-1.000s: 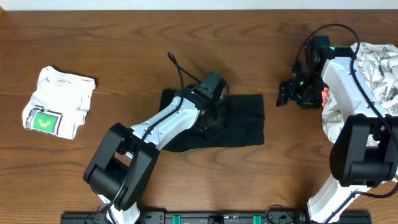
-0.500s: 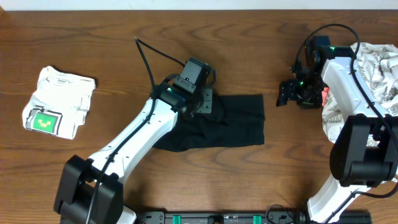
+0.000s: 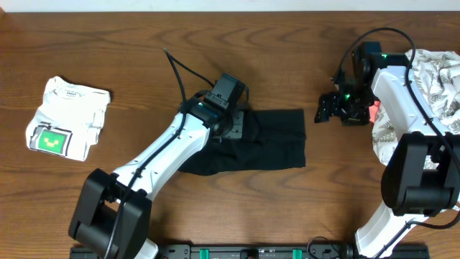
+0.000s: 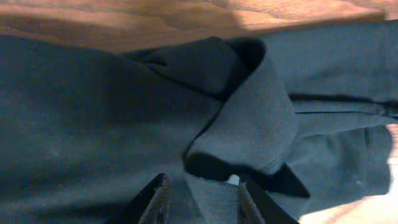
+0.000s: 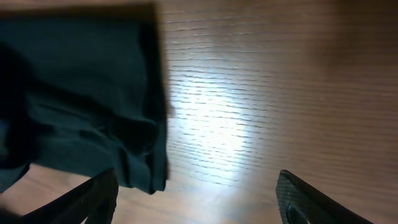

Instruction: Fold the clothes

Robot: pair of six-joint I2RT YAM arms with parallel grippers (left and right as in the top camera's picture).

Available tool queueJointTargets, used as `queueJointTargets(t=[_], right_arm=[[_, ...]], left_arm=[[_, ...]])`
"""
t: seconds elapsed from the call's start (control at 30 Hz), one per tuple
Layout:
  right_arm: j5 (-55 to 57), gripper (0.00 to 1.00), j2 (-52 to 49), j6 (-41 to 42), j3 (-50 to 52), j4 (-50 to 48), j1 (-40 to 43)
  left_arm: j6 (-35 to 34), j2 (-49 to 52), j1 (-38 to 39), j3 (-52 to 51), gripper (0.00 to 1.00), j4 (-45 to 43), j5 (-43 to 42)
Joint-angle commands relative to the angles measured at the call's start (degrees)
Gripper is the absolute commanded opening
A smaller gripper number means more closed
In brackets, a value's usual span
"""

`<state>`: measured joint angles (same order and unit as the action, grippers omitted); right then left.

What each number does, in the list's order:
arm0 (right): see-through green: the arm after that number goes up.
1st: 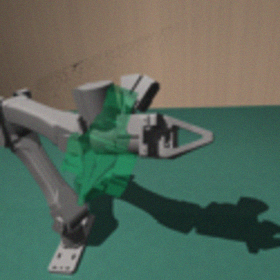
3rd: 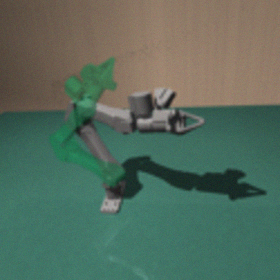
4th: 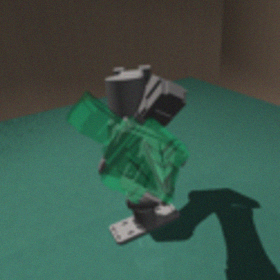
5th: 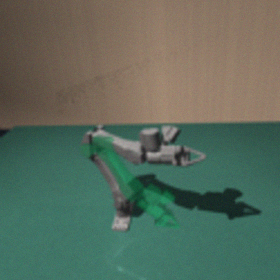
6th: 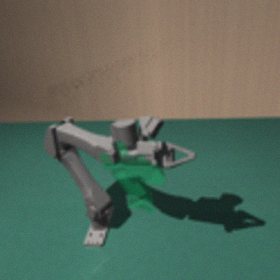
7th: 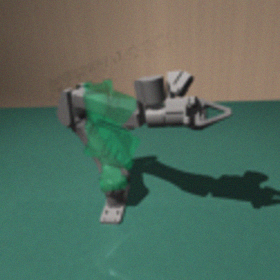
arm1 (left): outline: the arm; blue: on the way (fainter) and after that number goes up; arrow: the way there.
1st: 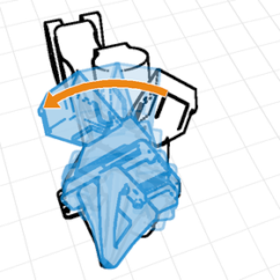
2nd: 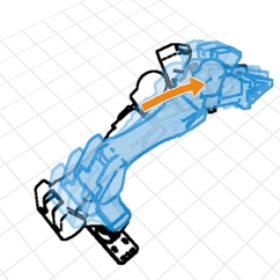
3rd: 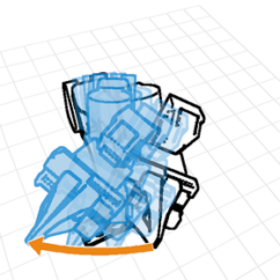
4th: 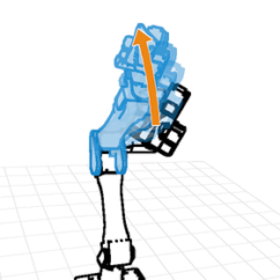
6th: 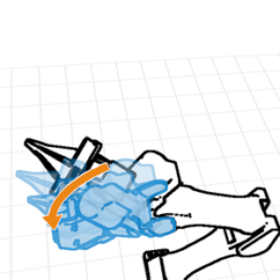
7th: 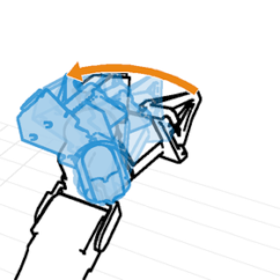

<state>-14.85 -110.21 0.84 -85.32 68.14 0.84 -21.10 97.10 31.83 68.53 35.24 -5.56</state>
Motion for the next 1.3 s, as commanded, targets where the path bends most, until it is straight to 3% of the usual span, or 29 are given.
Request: queueJointTargets(t=[0.0, 0.23, 0.5, 1.27], right_arm=[[-7.17, 0.80, 0.48, -4.57, 0.04, 0.17, 0.20], [-9.55, 0.81, 0.48, -4.79, 3.85, -2.38, 0.00], [-20.39, 0.80, 0.48, -4.35, 14.99, -14.84, -1.66], [-14.38, 0.78, 0.48, 9.64, 28.83, -30.21, -6.71]], left_arm=[[1.36, -0.11, 0.11, -0.39, 0.37, 0.66, 3.72], [3.04, -0.13, 0.76, -0.39, 0.38, 1.16, 3.69], [3.93, -0.11, 1.36, -0.39, 0.38, 1.40, 3.72], [3.93, -0.11, 1.36, -0.39, 0.38, 2.14, 3.69]])
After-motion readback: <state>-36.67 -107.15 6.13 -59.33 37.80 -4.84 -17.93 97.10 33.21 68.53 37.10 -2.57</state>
